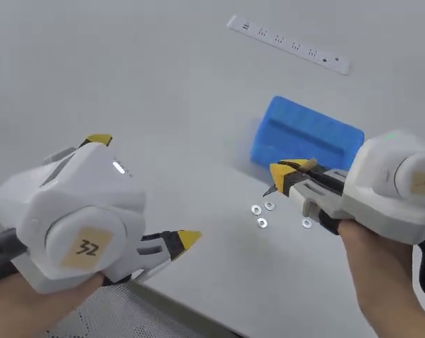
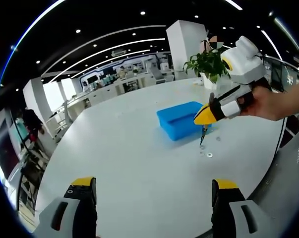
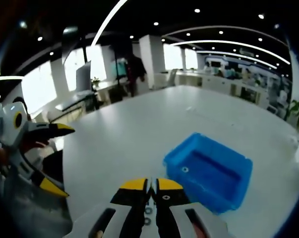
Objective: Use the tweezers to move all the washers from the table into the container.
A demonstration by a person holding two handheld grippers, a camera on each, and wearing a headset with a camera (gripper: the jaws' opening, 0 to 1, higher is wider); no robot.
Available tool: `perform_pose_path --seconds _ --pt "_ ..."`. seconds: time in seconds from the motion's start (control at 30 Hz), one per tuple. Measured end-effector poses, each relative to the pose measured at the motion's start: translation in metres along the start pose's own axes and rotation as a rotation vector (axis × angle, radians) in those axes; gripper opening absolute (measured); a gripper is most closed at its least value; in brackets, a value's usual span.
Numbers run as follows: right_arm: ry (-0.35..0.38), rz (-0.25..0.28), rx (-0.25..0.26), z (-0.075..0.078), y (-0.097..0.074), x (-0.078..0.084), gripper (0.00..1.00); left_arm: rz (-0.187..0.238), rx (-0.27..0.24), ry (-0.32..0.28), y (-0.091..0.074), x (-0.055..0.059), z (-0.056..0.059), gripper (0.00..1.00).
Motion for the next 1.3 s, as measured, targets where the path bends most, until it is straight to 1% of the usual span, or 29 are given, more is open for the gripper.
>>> perform_pose_path --seconds 0.1,0.17,0.37,0.43,0.47,0.53,0.87,0.9,0.97,1.03,1.07,1.13,1.17,1.2,1.3 --pt "-0.004 -0.022 -0.004 -0.001 0.003 0.010 0.03 -0.002 0.002 -0.005 0.000 0.001 0.000 0.99" --pt "-0.010 -0.035 -0.003 0.000 0.005 0.013 0.03 -0.005 0.002 -0.002 0.000 0.001 0.000 0.99" --pt "-0.007 -0.045 0.001 0.004 0.011 0.016 0.03 -0.012 0.008 -0.001 0.001 0.002 0.001 0.99" --pt "-0.008 -0.054 0.001 0.004 0.014 0.018 0.03 -0.005 0.006 -0.002 0.000 0.001 0.001 0.99" --pt "-0.010 -0.046 0.003 0.004 0.013 0.017 0.03 -0.007 0.008 -0.005 0.001 0.001 0.001 0.99" --pt "-0.016 -0.053 0.003 0.004 0.013 0.017 0.03 -0.017 0.010 -0.003 0.001 0.003 0.001 0.99" --pt "-0.039 -0.072 0.002 0.002 0.009 0.020 0.03 -0.020 0.012 0.005 0.003 0.002 0.002 0.99" --pt "-0.037 -0.065 -0.003 0.002 0.009 0.020 0.03 -0.022 0.013 0.005 0.003 0.002 0.003 0.99" --pt "-0.040 -0.066 -0.004 0.002 0.010 0.019 0.03 -0.022 0.014 0.007 0.003 0.002 0.003 0.99" --pt "-0.082 -0.064 0.004 0.002 0.012 0.019 0.03 -0.025 0.016 0.009 0.003 0.003 0.003 0.99" --pt "-0.133 -0.051 0.018 0.004 0.012 0.018 0.02 -0.026 0.018 0.011 0.003 0.003 0.004 0.99" --pt "-0.163 -0.036 0.023 0.004 0.014 0.018 0.02 -0.031 0.023 0.012 0.004 0.003 0.004 0.99" --pt "-0.125 -0.041 0.004 0.002 0.014 0.018 0.02 -0.034 0.022 0.014 0.004 0.004 0.005 0.99" --pt "-0.098 -0.038 -0.002 0.001 0.016 0.018 0.02 -0.032 0.019 0.019 0.003 0.003 0.004 0.99" --pt "-0.129 -0.036 -0.003 -0.003 0.018 0.017 0.02 -0.034 0.022 0.016 0.003 0.004 0.005 0.99"
Point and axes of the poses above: the centre of the closed fingertips' face, and the gripper's own axes: y roughly forward along the fingers, z roughly to its right, x roughly out of its underside, the point moved 4 cm from there along -y, roughly backward along the fingers, and after that the axes turned 5 degrees about y, right-handed, at the moved point
